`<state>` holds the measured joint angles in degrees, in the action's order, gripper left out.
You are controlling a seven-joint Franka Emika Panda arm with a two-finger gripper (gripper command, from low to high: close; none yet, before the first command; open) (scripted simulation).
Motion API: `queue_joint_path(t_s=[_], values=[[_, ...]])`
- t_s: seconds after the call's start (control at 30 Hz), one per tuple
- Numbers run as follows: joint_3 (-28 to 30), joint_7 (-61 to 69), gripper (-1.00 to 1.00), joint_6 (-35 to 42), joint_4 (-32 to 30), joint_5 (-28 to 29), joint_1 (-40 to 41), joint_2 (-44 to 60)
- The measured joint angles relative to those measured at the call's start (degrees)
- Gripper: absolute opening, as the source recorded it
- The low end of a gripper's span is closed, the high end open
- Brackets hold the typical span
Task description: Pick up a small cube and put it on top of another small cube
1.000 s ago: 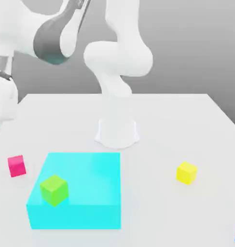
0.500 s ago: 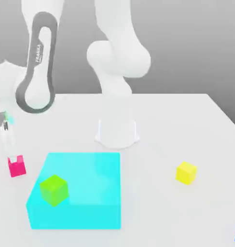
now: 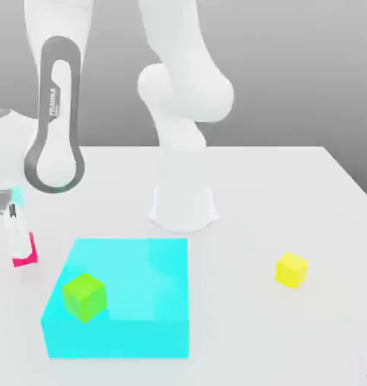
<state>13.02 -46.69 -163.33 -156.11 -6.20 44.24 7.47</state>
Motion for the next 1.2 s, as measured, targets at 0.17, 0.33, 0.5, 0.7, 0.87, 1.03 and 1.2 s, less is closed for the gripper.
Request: queue_joint_path(t_s=[0.17,0.33,0.5,0.7,0.87,1.03,1.2], values=[[-4.52,-3.91,-1.0,5.9,5.49,2.92,-6.05,-1.67],[-10.54,-6.43,-1.0,11.25,12.35,1.38,-14.32,-2.47],[-15.59,-11.01,-1.0,12.89,11.88,-1.06,-23.29,-5.61],[-22.35,-18.3,-1.0,12.95,6.92,-3.04,-33.23,-9.94],[-27.52,-24.26,-1.0,12.71,2.5,-4.91,-41.07,-13.39],[-34.14,-29.63,-1.0,12.38,-1.95,-7.56,-47.75,-16.82],[-40.69,-34.52,-1.0,11.98,-6.41,-10.83,-55.08,-20.28]])
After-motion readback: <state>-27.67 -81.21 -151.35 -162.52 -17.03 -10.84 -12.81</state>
